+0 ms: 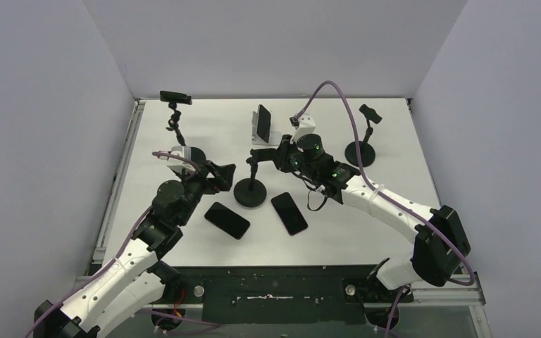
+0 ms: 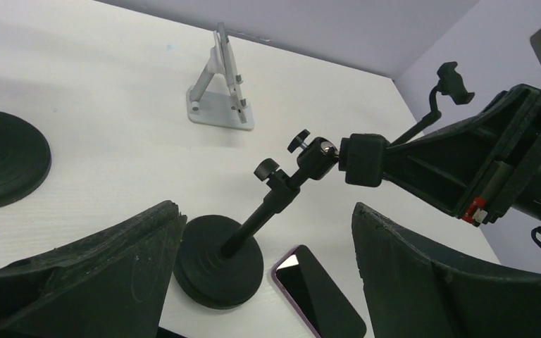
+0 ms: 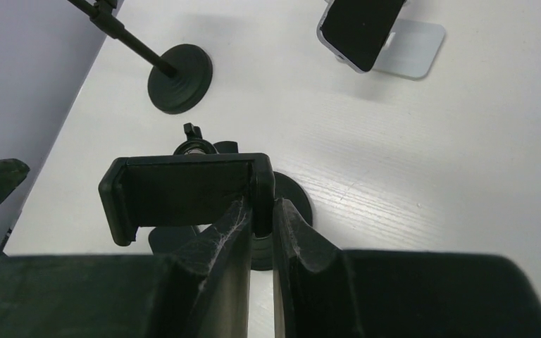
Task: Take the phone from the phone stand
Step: Pick up the phone stand at the center of the board.
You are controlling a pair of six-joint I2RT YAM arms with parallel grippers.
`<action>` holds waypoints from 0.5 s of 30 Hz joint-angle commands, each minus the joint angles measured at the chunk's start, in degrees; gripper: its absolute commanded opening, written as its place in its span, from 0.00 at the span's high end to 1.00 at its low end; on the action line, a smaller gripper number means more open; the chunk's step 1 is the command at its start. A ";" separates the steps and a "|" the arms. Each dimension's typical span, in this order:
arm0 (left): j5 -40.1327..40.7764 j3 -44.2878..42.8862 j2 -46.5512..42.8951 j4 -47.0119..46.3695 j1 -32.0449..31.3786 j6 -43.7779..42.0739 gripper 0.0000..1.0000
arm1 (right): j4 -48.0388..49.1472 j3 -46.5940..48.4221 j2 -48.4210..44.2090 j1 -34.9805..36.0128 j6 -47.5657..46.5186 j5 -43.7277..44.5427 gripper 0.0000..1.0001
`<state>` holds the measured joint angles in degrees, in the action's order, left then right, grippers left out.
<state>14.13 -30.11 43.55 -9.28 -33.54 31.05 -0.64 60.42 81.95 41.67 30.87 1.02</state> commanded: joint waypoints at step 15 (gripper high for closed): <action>-0.59 3.65 -5.73 -7.31 0.23 -5.58 0.13 | -6.77 14.68 -3.12 -3.58 -10.20 4.31 1.00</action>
<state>13.26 -26.57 38.79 -12.71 -33.54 27.07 -13.26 69.10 81.95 40.93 21.50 4.93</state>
